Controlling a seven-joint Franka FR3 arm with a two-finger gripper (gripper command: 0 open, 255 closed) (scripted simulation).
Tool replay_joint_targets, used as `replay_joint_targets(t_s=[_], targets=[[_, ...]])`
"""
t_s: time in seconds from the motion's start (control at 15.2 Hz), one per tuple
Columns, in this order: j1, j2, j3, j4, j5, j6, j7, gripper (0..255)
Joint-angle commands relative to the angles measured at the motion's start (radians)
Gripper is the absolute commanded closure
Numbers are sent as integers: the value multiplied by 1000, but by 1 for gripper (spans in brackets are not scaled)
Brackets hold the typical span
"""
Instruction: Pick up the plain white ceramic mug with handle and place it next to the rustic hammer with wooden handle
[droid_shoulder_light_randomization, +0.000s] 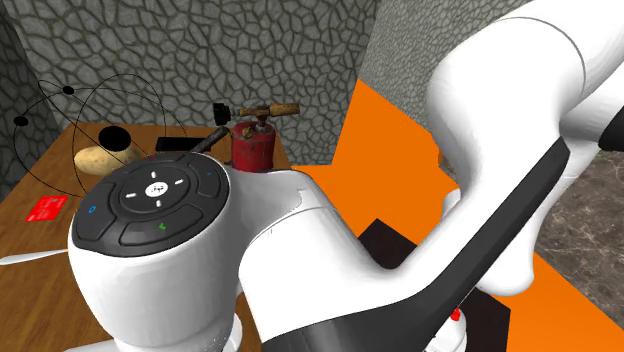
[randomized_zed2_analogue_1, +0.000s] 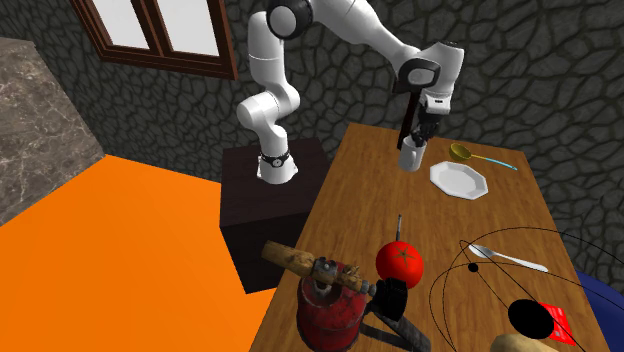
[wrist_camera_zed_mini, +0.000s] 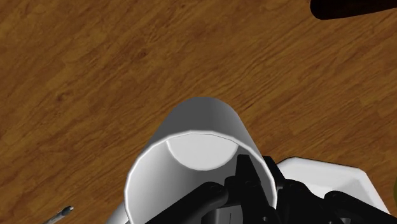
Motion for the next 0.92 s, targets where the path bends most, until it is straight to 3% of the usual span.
replay_joint_targets(t_s=[0.0,0.26,0.73,0.79,0.86], targets=[[3,13,-1,-13,-12,23,11,255],[8,46,-5,-36,-42,71,33,255],[8,46,-5,-36,-42,71,33,255],[8,46,-5,-36,-42,71,33,0],[8,46,-5,-36,-42,71,33,0]])
